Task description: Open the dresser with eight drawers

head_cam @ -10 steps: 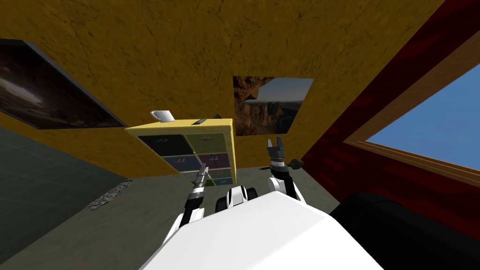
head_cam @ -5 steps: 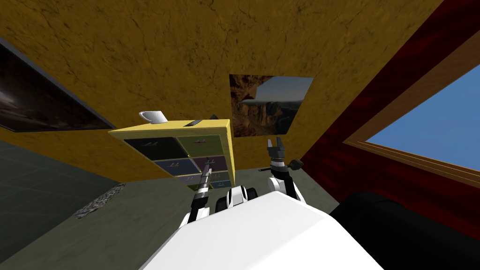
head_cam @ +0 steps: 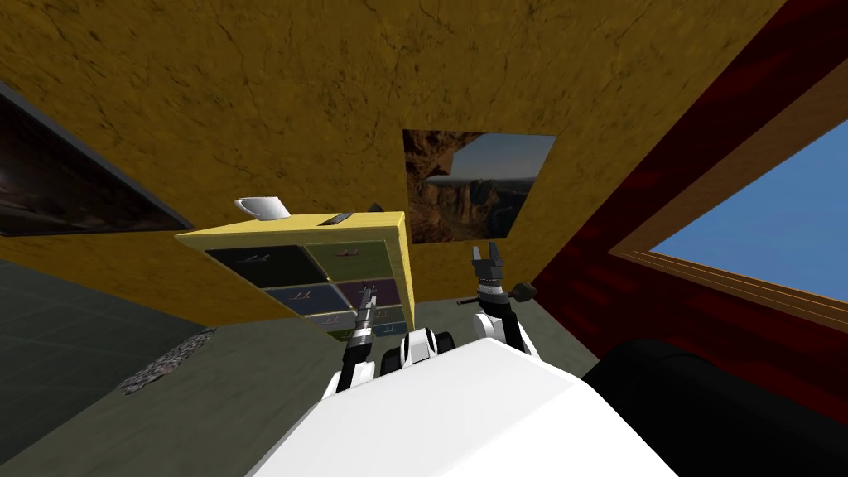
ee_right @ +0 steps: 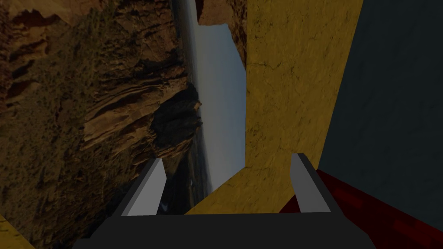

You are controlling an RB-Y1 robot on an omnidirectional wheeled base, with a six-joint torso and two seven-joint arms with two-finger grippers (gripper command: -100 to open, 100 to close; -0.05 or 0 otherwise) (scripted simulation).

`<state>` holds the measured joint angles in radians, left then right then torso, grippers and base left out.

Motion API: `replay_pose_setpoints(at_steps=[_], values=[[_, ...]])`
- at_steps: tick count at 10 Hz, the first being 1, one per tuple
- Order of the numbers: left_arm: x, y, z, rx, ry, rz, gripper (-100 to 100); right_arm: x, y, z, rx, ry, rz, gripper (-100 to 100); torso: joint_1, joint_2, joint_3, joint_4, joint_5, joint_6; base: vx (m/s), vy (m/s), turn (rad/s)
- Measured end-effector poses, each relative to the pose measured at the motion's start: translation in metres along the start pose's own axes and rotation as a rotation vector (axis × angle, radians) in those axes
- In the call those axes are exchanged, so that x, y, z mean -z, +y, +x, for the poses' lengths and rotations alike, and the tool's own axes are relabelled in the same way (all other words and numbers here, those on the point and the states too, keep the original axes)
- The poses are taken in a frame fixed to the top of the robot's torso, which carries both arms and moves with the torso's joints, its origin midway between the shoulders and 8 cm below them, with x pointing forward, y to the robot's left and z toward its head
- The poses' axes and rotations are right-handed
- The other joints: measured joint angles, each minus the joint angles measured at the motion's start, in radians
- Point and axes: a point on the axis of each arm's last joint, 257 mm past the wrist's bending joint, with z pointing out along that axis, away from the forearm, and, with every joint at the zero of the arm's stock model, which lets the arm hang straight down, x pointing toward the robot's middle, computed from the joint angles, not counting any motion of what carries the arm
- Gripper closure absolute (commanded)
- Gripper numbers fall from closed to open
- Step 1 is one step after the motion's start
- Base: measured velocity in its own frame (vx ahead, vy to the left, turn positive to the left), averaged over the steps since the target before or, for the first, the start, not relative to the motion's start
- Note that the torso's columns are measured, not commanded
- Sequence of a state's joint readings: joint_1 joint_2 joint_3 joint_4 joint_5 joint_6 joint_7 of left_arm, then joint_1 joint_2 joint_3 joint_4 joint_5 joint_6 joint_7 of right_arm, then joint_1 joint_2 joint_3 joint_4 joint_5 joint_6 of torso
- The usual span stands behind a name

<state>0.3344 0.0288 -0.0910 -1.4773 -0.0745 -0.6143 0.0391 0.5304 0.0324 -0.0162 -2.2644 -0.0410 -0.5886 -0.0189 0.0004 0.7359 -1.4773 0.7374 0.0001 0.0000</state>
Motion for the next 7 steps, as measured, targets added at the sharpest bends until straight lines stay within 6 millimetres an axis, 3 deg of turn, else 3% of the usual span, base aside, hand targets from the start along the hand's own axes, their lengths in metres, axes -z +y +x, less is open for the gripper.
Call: replay_pose_setpoints(at_steps=[1,3,7], values=[[0.0,0.0,0.0,0.0,0.0,-0.002,100,0.0,0.0,0.0,0.0,0.0,0.0,0,0.0,0.002,0.001,0.0,0.0,0.0,-0.043,0.003,0.016],[0.004,0.003,0.001,0.001,0.001,-0.001,100,0.0,0.0,0.0,0.0,0.0,0.0,0,0.0,0.004,0.003,0.001,0.0,0.0,-0.046,-0.002,0.026],[0.019,-0.007,-0.007,0.002,0.015,0.002,100,0.0,0.0,0.0,0.0,0.0,0.0,0,-0.002,0.004,0.003,0.001,0.0,0.0,-0.126,-0.005,0.029]])
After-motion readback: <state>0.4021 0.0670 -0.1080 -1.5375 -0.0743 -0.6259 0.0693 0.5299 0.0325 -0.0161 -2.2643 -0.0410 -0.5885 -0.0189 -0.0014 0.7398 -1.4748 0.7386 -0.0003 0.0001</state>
